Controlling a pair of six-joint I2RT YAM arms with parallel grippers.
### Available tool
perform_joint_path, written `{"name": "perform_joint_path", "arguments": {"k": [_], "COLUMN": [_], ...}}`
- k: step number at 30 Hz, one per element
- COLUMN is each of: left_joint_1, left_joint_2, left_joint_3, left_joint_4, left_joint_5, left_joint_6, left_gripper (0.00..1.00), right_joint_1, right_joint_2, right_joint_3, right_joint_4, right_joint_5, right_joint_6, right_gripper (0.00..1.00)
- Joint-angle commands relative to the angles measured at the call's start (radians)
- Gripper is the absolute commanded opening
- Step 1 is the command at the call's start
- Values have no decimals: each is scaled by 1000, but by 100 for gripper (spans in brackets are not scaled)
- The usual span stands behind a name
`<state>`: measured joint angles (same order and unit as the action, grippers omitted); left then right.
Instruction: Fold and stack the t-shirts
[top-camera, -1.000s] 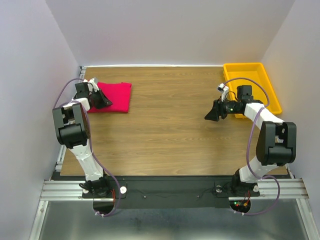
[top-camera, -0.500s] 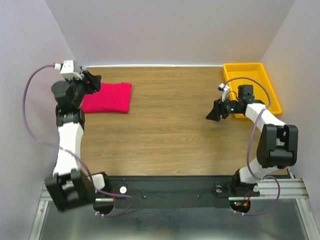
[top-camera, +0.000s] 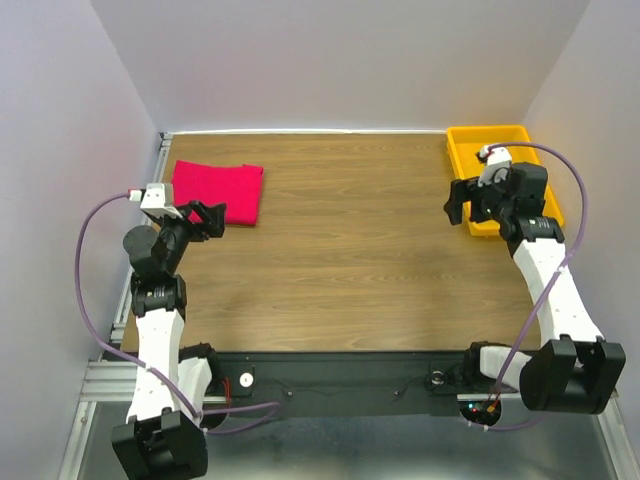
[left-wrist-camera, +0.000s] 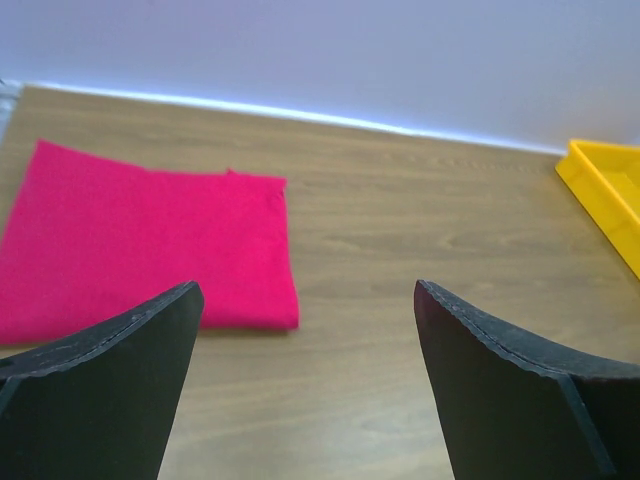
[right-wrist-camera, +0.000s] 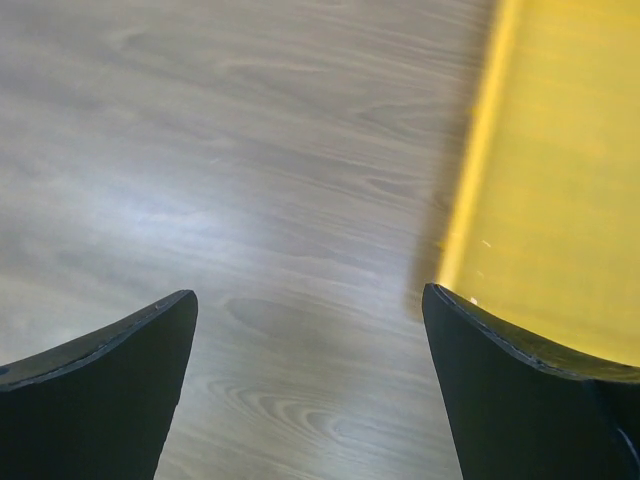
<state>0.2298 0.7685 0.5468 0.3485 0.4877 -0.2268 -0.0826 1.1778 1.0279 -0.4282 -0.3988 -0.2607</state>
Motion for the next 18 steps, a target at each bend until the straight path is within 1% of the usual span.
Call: {"name": "perform_joint_path", "arguments": {"k": [1, 2, 3, 5, 7, 8, 14, 18], "left_joint_1": [-32, -47, -85, -122, -162, -168, -182, -184], "left_joint_2": [-69, -78, -92, -98, -98, -98, -103, -112], "left_joint_3": [-22, -27, -28, -10, 1, 7, 8, 7], "left_joint_4": [-2, -28, -39, -90, -123, -144, -157, -163], "left_joint_5": [49, 29, -10, -56, -130, -142, -143, -152], "left_joint_6": [18, 47, 58, 111, 132, 133, 126, 124], "left_gripper": [98, 98, 98, 98, 98, 98, 98, 98], "right_joint_1": [-14, -13, -14, -13, -13, -13, -13, -13], "right_joint_2": [-52, -81, -92, -116, -127, -136, -167, -187], "right_joint_3": [-55, -69, -96, -114, -130, -147, -198, -207], "right_joint_4": [103, 120, 144, 154, 167, 172, 198, 200], "right_joint_5": [296, 333, 389, 448, 494, 503, 532, 522], "right_joint_6": [253, 296, 339, 363, 365, 364, 368, 325], "right_gripper": [100, 100, 100, 100, 100, 100, 100, 100]}}
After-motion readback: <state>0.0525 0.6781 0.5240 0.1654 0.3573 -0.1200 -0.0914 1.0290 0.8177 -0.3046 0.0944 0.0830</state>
